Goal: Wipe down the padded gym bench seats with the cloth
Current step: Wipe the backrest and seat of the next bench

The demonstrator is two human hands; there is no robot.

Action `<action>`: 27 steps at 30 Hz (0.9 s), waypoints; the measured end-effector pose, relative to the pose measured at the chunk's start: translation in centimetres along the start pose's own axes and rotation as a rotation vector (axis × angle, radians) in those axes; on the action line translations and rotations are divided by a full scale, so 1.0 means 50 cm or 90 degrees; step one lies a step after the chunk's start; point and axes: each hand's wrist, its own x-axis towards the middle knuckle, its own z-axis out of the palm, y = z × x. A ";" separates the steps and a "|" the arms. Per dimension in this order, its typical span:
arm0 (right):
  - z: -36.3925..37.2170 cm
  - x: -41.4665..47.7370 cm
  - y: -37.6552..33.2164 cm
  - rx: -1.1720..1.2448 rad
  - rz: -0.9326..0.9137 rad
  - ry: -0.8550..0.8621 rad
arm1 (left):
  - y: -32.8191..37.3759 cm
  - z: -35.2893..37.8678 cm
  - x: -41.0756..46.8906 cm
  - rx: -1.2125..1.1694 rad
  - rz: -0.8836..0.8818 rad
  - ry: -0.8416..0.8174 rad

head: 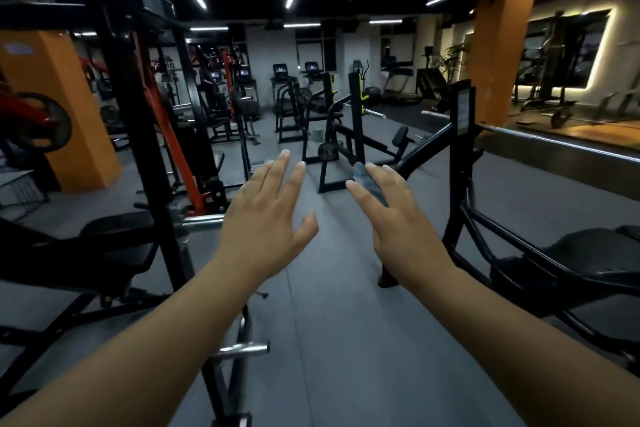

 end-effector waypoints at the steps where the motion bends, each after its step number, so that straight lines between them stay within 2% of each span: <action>1: 0.032 0.023 0.031 -0.002 -0.001 0.007 | -0.007 0.036 0.035 0.005 0.002 0.003; 8: 0.265 0.212 0.303 0.010 -0.023 0.032 | -0.030 0.312 0.323 0.038 -0.017 -0.008; 14: 0.451 0.418 0.484 0.035 -0.043 0.009 | -0.080 0.481 0.577 0.056 -0.068 -0.023; 27: 1.029 0.851 0.720 0.057 -0.084 -0.029 | -0.445 0.932 1.016 0.056 -0.151 -0.024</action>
